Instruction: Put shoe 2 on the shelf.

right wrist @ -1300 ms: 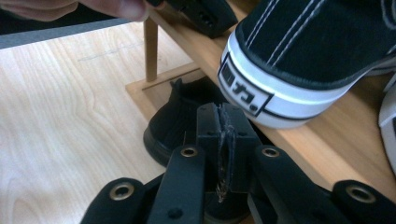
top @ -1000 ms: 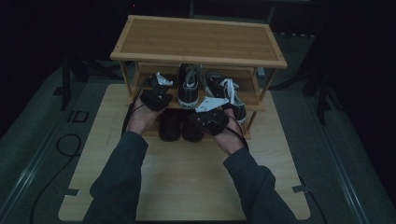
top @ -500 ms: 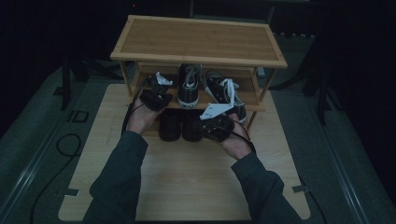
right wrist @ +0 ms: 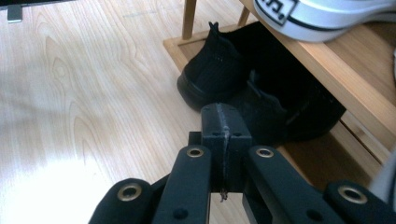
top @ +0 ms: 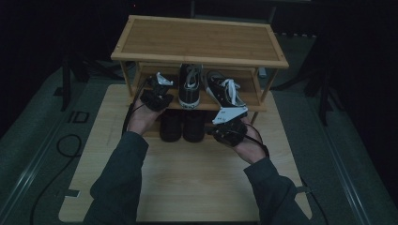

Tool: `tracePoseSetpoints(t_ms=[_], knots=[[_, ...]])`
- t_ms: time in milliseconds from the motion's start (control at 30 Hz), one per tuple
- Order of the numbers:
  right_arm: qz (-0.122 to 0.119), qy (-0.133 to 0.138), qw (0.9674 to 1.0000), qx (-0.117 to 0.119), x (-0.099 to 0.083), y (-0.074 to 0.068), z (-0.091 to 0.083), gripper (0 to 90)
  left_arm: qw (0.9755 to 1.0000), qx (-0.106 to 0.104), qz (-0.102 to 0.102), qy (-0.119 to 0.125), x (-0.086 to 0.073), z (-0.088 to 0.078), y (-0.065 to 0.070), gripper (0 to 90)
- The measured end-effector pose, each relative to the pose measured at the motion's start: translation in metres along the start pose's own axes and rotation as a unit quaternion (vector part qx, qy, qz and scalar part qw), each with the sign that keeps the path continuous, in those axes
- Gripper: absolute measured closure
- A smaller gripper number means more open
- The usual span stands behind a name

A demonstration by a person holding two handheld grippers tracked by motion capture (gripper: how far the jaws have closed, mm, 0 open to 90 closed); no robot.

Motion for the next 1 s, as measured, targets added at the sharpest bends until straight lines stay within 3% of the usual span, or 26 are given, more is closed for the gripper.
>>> tracePoseSetpoints(t_ms=[1000], knots=[[0.02,-0.008,0.9995,-0.025,-0.041,0.022,-0.055,90.0,1.0,-0.002,0.0,-0.003,-0.001,0.0,-0.001,90.0]])
Point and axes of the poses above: each handheld gripper's, and its own axes: z roughly forward along the jaws, x roughly out of its top, y roughly to its right, the point moved 8 cm from there along z, roughly forward along the jaws, and after that the axes turned 11 degrees about x, right-handed, at the moved point
